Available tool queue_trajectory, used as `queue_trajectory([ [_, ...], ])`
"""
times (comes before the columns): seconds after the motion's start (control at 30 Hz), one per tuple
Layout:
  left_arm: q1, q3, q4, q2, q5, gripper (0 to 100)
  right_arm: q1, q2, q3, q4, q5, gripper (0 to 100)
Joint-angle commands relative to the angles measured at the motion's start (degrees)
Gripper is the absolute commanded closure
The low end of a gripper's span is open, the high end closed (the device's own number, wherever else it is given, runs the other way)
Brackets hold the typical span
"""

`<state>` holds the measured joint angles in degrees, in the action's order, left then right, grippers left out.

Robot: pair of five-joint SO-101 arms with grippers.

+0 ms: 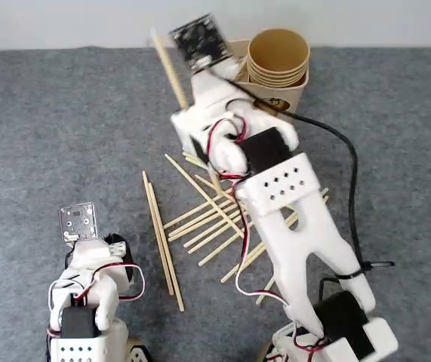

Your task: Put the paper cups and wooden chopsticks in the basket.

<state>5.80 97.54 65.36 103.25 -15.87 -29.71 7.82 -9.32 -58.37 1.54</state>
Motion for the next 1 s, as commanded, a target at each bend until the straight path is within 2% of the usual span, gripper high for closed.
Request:
queue_trajectory([
  [0.0, 0.09, -1.10, 0.18, 0.79, 0.26, 99, 2.42, 3.12, -2.37, 9.89, 0.53, 99.1],
  [0.27, 0.09, -1.10, 0.18, 0.79, 0.26, 99, 4.18, 1.98, -2.11, 34.07, 0.62, 99.1],
  [0.5, 0.09, -1.10, 0.18, 0.79, 0.26, 99, 8.31, -8.22, -2.37, 49.89, 4.48, 99.1],
  [0.83, 0.09, -1.10, 0.18, 0.79, 0.26, 99, 9.45, -20.79, -2.11, 57.89, 4.57, 99.0],
  [0.97, 0.09, -1.10, 0.18, 0.79, 0.26, 99, 9.54, -21.93, -2.11, 55.78, 4.66, 94.6],
])
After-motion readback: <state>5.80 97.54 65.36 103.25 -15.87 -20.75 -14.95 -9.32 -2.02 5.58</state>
